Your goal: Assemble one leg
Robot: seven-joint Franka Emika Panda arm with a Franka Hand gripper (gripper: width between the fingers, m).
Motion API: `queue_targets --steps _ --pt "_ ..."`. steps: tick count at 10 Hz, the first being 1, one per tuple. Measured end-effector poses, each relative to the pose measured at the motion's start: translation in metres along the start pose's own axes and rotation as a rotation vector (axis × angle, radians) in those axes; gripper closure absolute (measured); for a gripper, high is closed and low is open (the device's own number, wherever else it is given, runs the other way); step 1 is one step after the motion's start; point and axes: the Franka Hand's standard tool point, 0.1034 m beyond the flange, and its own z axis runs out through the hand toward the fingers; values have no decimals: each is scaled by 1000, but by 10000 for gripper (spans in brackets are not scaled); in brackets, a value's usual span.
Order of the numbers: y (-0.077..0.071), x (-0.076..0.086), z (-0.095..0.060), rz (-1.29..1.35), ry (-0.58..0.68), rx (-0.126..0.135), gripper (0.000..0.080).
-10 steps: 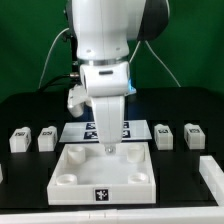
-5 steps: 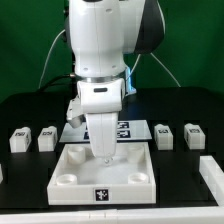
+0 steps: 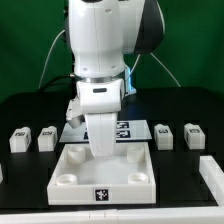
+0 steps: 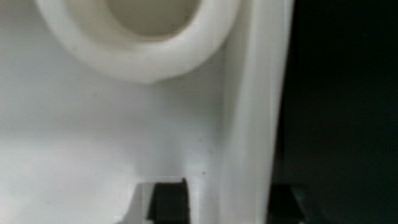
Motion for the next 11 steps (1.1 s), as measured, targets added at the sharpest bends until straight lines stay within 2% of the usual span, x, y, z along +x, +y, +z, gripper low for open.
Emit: queue_targets --steps 2,9,10,11 --pt "3 0 -2 2 0 -13 737" --pt "4 0 -2 2 0 -15 736" --pt "11 6 -5 9 2 -23 736" --pt "19 22 -6 9 11 -35 736"
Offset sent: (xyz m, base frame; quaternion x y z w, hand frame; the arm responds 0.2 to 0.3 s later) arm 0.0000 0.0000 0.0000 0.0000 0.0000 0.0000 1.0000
